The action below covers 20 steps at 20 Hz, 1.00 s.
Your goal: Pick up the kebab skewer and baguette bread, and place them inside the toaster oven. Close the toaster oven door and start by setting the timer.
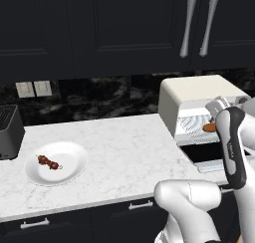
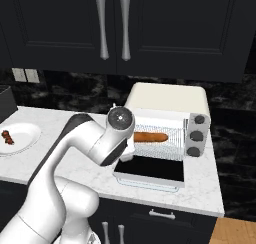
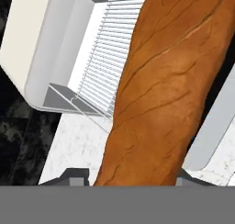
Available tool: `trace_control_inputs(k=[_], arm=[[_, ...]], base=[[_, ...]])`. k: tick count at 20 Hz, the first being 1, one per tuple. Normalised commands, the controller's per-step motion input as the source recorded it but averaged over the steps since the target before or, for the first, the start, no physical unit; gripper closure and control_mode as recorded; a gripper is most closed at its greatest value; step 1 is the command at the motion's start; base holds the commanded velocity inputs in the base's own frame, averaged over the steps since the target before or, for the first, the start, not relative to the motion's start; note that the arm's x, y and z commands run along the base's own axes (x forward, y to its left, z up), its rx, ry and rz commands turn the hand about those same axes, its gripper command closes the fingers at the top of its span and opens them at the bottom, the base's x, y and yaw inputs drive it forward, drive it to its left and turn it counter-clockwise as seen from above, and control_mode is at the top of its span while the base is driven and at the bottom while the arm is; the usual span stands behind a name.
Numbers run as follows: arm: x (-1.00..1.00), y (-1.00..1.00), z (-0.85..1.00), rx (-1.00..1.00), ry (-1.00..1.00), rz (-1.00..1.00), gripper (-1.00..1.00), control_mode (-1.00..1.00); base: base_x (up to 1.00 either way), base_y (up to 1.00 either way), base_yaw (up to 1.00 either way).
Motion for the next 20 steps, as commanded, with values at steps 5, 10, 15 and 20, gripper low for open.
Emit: trace_control_inputs(k=[5, 10, 15, 20], arm=[[0.66, -0.15, -0.13, 0.05, -0.05, 0.03, 1.0, -1.0], [0.59, -0.02, -0.25, 0.0, 0.0, 0.0, 1.0, -1.0], [0.46, -0.1, -0.22, 0.02, 0.0, 0.01, 1.0, -1.0], [0.23, -0.27, -0.19, 0.01, 0.0, 0.01, 1.0, -1.0]], base=[[0.0, 0.0, 0.0], [0.0, 0.0, 0.0], [0.0, 0.0, 0.0], [0.0, 0.0, 0.0]])
